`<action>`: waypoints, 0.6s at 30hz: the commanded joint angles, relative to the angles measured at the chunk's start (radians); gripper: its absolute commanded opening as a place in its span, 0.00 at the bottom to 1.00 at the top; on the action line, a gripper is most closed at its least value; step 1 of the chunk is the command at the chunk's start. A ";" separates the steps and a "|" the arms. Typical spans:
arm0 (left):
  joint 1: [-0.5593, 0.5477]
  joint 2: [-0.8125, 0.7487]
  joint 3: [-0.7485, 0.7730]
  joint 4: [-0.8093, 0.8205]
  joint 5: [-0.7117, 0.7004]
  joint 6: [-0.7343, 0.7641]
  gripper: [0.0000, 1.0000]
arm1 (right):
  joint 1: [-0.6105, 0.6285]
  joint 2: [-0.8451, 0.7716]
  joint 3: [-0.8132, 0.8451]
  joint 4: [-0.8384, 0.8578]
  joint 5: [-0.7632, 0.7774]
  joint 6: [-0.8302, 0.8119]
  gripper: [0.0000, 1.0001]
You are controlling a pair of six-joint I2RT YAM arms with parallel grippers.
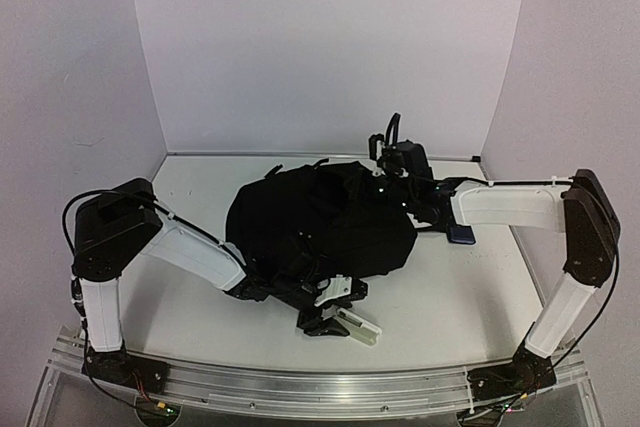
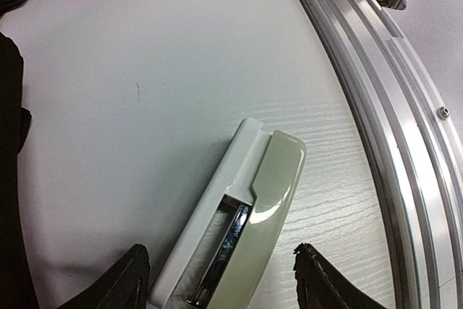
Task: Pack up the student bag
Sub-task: Pick up the stationery from the center of the board.
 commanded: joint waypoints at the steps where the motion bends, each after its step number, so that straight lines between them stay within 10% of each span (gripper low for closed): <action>1: -0.015 0.019 0.032 -0.012 -0.038 0.028 0.67 | -0.017 -0.068 0.003 0.104 0.005 0.004 0.00; 18: -0.055 -0.044 -0.083 0.110 -0.193 -0.052 0.21 | -0.024 -0.069 -0.010 0.111 0.004 0.012 0.00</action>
